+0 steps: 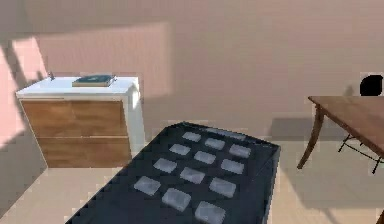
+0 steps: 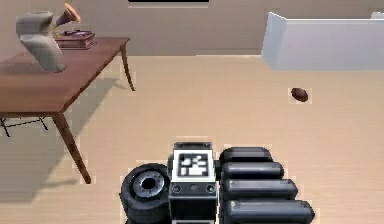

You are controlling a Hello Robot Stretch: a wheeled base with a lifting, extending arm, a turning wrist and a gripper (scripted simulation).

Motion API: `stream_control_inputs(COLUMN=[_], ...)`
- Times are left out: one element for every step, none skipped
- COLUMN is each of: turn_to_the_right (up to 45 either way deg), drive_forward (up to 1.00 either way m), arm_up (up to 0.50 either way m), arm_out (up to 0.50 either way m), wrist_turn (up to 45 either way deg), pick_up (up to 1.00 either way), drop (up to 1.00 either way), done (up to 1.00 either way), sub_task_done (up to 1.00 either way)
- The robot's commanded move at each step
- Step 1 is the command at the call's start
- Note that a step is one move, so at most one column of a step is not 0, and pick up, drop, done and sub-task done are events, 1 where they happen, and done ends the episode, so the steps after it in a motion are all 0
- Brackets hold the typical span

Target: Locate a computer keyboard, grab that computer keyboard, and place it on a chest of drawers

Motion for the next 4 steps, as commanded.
stream_control_inputs(turn_to_the_right=[45.0, 42.0, 0.0, -45.0], drive_forward=[0.0, 0.0, 0.05, 0.0], arm_up=[0.0, 0.0, 0.0, 0.0], arm_out=[0.0, 0.0, 0.0, 0.0], wrist_turn=[0.0, 0.0, 0.0, 0.0], pick_up=[0.0, 0.0, 0.0, 0.0], drop=[0.0, 0.0, 0.0, 0.0], done=[0.0, 0.0, 0.0, 0.0], sub_task_done=[0.0, 0.0, 0.0, 0.0])
